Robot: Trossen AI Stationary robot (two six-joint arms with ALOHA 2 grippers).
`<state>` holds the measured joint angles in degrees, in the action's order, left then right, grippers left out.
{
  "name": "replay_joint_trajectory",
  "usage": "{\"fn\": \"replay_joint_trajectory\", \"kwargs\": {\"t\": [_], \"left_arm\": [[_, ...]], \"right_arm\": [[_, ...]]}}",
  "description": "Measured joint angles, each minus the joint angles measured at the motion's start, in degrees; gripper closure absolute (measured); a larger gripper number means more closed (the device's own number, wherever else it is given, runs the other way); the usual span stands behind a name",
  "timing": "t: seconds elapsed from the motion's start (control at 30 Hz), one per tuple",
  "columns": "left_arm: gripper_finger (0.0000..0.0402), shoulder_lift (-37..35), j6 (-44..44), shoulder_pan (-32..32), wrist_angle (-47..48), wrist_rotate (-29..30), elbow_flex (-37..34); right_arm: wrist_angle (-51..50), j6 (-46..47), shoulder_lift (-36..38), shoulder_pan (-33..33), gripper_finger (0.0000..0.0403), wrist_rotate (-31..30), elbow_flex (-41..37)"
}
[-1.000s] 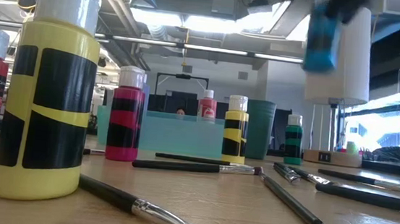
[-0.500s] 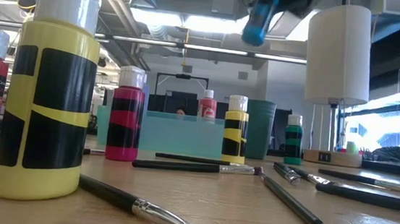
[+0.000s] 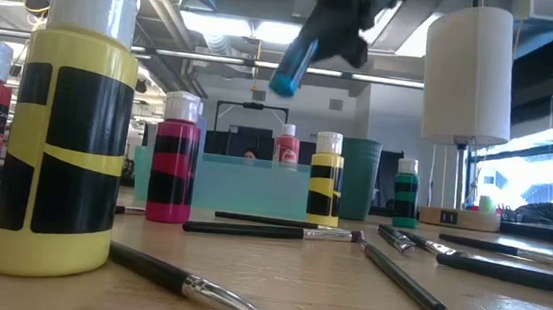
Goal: Pick & Place Paint Supplies
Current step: Put the right small blue paint bottle into the green bin
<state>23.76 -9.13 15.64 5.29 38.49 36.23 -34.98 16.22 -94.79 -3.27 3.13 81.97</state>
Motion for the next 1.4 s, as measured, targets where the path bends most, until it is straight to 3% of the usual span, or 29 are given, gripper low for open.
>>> {"fn": "replay_joint_trajectory", "kwargs": {"t": [0.33,0.77,1.17,1.4], "left_arm": [[0.0297,-5.18,1.08,-0.02,4.36,-1.08,0.04],[0.0297,-5.21,1.93,-0.02,5.87,-1.08,0.04],[0.0297,-5.19,1.00,-0.01,8.41,-1.02,0.04],[0.0297,-5.09,1.31,-0.02,9.47,-1.24,0.04]], "right_arm": [[0.24,-0.63,-4.18,-1.73,0.0260,0.04,-0.01],[0.42,-1.45,-8.41,-3.17,0.0260,-1.71,0.00],[-2.97,0.25,-8.41,-3.04,0.0260,-8.54,0.00],[-3.07,0.90,-10.23,-3.15,0.0260,-9.09,0.02]]}}
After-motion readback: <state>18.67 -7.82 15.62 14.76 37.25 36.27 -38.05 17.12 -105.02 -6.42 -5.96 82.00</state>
